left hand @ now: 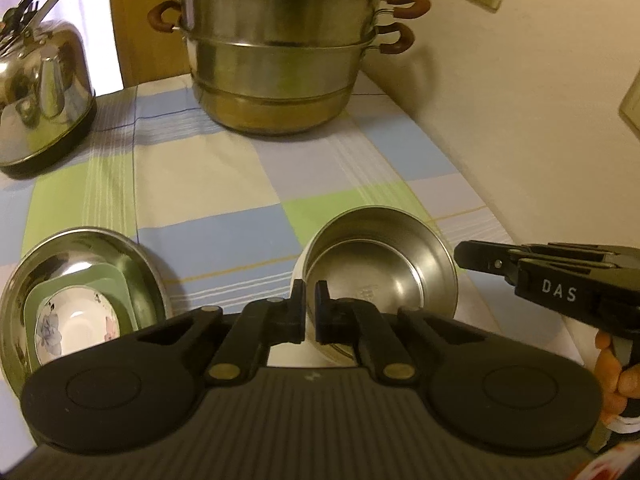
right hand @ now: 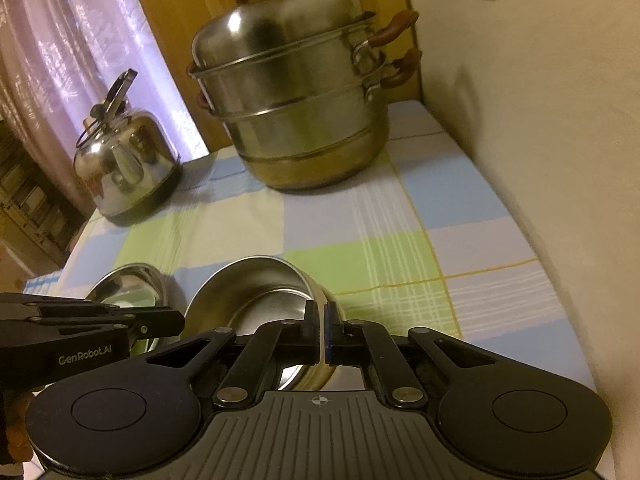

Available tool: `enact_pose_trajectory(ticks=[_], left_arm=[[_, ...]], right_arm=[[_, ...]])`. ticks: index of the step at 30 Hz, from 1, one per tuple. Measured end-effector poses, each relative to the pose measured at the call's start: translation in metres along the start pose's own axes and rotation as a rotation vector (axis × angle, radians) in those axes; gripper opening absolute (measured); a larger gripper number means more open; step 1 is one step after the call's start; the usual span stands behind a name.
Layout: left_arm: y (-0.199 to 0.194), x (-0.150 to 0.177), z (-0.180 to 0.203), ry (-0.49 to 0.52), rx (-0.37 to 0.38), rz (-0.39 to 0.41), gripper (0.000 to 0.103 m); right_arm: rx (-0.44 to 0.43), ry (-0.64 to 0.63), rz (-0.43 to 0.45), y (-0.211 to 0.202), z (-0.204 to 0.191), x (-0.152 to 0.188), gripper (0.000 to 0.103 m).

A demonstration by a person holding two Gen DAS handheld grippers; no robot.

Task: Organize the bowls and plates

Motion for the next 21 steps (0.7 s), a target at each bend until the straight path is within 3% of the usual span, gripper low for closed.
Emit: enact_pose_trajectory(ticks=[3,6,8,10,14,19,21], left_arm=[[0.001,0.003,-0.006,-0.035,-0.015,-0.016,0.01],[0.0,0.004,-0.01,-0.08,-0.004,-0.022,0.029],[0.002,0.005,-0.009,-0.093,0.001,-0.027,0.033],[0.007,0.005,-0.007,-0.091,-0.004,-0.041,0.037],[0.025,0.012,-0.003,-0.125,0.008,-0.087,0.038],[0.038,0.019,-0.003,-0.167,0.02,-0.113,0.036],[0.04,0.02,-0.002,-0.168,0.016,-0.111,0.035]], right_arm=[[-0.012,0.031,-0.02,0.0,0.006,-0.003,0.003],[-0.03,0.079,-0.04,0.001,0.011,-0.008,0.006],[-0.058,0.095,-0.059,0.003,0.011,-0.01,0.019],[-0.052,0.08,-0.065,0.007,0.009,-0.011,0.048],[-0.021,0.021,-0.099,0.024,0.004,-0.007,0.048],[0.009,0.045,-0.162,0.049,0.013,0.0,0.047],[0.006,0.068,-0.18,0.054,0.018,0.002,0.04]])
Point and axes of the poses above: each gripper's, at about its wrist camera, not at the fingertips, and y roughly the way its jaws point, z to its right, x to its underside, the point moved 5 cm from there along y, roughly the way its jaws point, and after that the axes turned 8 degrees about y, right-handed, at the moved point
